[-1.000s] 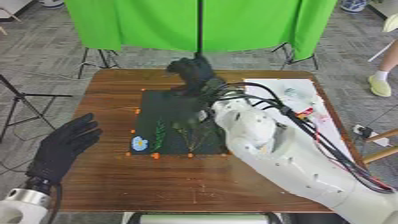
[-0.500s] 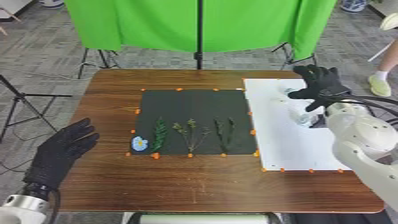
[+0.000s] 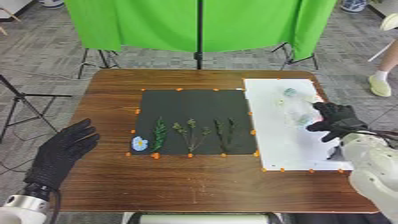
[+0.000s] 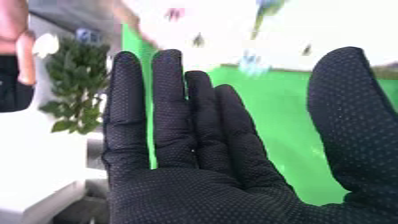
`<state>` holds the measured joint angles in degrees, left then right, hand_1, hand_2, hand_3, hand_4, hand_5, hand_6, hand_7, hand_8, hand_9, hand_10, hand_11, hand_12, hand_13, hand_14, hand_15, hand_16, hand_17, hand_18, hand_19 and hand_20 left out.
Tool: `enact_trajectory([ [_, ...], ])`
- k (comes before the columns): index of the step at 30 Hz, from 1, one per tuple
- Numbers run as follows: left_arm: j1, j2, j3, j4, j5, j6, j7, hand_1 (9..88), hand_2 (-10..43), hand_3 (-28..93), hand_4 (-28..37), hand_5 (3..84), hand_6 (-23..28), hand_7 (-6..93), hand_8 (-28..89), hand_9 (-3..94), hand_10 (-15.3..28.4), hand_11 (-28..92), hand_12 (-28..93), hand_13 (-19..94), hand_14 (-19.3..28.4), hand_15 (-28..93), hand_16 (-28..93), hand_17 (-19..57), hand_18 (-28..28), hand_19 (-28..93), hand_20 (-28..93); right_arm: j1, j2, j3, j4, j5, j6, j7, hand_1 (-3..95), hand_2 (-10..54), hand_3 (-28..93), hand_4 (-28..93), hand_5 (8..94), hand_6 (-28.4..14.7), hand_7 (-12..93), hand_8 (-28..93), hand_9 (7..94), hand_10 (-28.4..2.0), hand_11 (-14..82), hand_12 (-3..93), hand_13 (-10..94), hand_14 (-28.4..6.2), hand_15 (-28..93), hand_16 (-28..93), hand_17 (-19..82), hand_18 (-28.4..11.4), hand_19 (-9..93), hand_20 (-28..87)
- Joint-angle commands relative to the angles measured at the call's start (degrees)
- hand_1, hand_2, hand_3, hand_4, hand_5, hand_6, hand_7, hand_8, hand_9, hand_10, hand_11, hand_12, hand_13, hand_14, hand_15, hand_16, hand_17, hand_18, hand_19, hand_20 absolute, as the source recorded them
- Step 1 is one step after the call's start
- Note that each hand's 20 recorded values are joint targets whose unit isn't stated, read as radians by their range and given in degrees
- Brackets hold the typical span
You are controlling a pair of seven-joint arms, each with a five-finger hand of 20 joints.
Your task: Arrange flowers
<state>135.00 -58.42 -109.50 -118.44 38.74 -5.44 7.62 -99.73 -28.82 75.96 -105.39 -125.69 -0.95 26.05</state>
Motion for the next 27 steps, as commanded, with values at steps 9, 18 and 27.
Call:
enact_trajectory([
  [9, 0.54, -0.55, 0.34, -0.23, 0.13, 0.31, -0.74, 24.3, 1.8, 70, -26.2, 37.0, 4.8, 18.7, -8, 31.6, 12.8, 24, 17, 25, 15.6, 36, 0, -8.7, 20.8, 49, 8, 4.48, -0.92, -5.2, 2.52, -0.67, 1.38, -2.77, 28.4, -9.5, 86, -28, 30.1, -8.5, 25, -14, 37.0, -9.7, 27.1, 19.9, 48, -6.4, 53, 13, 20, -17.2, 68, 31],
  [18, 1.36, -0.46, -0.09, -0.39, 0.11, 0.48, -0.02, 24.4, 1.8, 70, -26.2, 36.8, 4.6, 18.6, -8, 31.3, 12.8, 23, 17, 25, 15.7, 36, 0, -8.7, 20.8, 49, 8, 5.56, -2.24, -5.8, 4.09, 0.14, -3.16, -6.38, 42.6, -9.2, 80, -28, 52.8, 1.2, 33, -18, 68.6, -5.8, 21.4, 26.7, 73, -2.1, 60, 19, 34, -14.5, 76, 32],
  [27, 1.32, -0.57, 0.03, -0.37, 0.1, 0.69, 0.33, 24.5, 1.8, 69, -26.2, 36.5, 4.6, 18.5, -8, 30.8, 12.4, 23, 17, 25, 15.6, 36, -1, -8.7, 20.8, 49, 8, 6.61, -2.64, -6.66, 4.52, -0.51, -0.49, -8.29, 53.9, -8.7, 78, -28, 70.4, 3.2, 43, -6, 90.1, -2.2, 12.7, 42.4, 83, -1.4, 61, 24, 41, -14.9, 83, 33],
])
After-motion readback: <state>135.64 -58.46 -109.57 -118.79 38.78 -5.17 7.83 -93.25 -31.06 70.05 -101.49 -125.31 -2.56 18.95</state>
